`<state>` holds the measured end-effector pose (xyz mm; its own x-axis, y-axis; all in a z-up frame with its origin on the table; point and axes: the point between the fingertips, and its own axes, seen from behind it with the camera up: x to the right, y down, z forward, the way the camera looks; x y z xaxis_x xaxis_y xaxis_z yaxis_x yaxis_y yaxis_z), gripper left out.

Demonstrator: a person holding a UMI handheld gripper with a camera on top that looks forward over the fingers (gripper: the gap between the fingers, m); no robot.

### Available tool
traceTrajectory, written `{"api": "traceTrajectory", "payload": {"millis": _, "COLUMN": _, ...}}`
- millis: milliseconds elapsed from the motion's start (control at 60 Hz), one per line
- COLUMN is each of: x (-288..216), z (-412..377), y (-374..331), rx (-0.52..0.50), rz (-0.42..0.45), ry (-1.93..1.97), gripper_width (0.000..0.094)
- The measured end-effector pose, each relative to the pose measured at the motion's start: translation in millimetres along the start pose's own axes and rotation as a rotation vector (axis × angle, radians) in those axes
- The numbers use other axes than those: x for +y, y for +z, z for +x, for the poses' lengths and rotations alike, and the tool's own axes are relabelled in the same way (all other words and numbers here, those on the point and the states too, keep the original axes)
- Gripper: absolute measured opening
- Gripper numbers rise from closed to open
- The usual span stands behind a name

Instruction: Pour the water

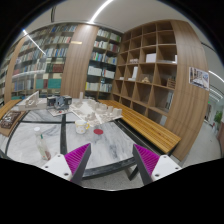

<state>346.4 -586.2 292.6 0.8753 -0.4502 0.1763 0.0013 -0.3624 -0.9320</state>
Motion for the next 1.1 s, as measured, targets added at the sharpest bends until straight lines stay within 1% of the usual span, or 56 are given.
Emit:
{"api": "traceTrajectory", "payload": {"millis": 83, "x": 8, "z": -2, "y": 1, "rx": -0.002, "rz": -0.012, "ry": -0.007, "gripper_width": 0.0859}}
{"api": "traceTrajectory", "payload": {"millis": 150, "x": 23, "z": -7, "y": 5, "rx": 0.000, "rz": -0.027, "ry": -0.013, "gripper_width": 0.0859}}
{"api": "traceTrajectory", "payload": {"millis": 250, "x": 59, "z": -23, "y": 12, "rx": -0.009, "rz": -0.067, "ry": -0.027, "gripper_width": 0.0859}}
{"api": "traceTrajectory", "payload": {"millis": 300, "x": 86, "z": -35, "y": 15, "rx": -0.026, "rz": -0.098, "ry": -0.034, "gripper_width": 0.0858}}
{"api": "traceTrajectory", "payload": {"millis": 400, "x": 140, "z": -78, "y": 18, "rx": -0.085, "rz": -0.162, "ry": -0.041, "gripper_width": 0.0858}}
{"api": "traceTrajectory", "payload": {"millis": 450, "x": 155, "z": -108, "y": 19, "rx": -0.126, "rz": -0.182, "ry": -0.038, "gripper_width": 0.0861}}
{"api": "traceTrajectory", "payload": {"millis": 533, "x": 173, "z": -164, "y": 20, "rx": -0.208, "rz": -0.190, "ry": -0.027, "gripper_width": 0.0860}}
{"api": "traceTrajectory", "payload": {"millis": 583, "x": 173, "z": -198, "y": 20, "rx": -0.255, "rz": -0.182, "ry": -0.021, "gripper_width": 0.0859}}
{"api": "traceTrajectory", "payload": {"millis": 650, "x": 168, "z": -240, "y": 31, "rx": -0.304, "rz": -0.144, "ry": -0.016, "gripper_width": 0.0862}}
{"api": "traceTrajectory", "payload": {"millis": 717, "x": 152, "z": -282, "y": 42, "rx": -0.342, "rz": -0.101, "ry": -0.012, "gripper_width": 0.0862}}
{"api": "traceTrajectory", "payload": {"millis": 850, "x": 118, "z": -346, "y": 88, "rx": -0.385, "rz": 0.008, "ry": -0.005, "gripper_width": 0.0856}}
{"api": "traceTrajectory", "payload": {"millis": 983, "x": 99, "z": -392, "y": 132, "rx": -0.408, "rz": 0.051, "ry": -0.005, "gripper_width": 0.0843}}
{"api": "traceTrajectory", "payload": {"millis": 1067, "x": 98, "z": -407, "y": 154, "rx": -0.401, "rz": 0.068, "ry": -0.014, "gripper_width": 0.0786}}
{"api": "traceTrajectory", "payload": {"millis": 1100, "x": 97, "z": -411, "y": 160, "rx": -0.399, "rz": 0.075, "ry": -0.014, "gripper_width": 0.0739}}
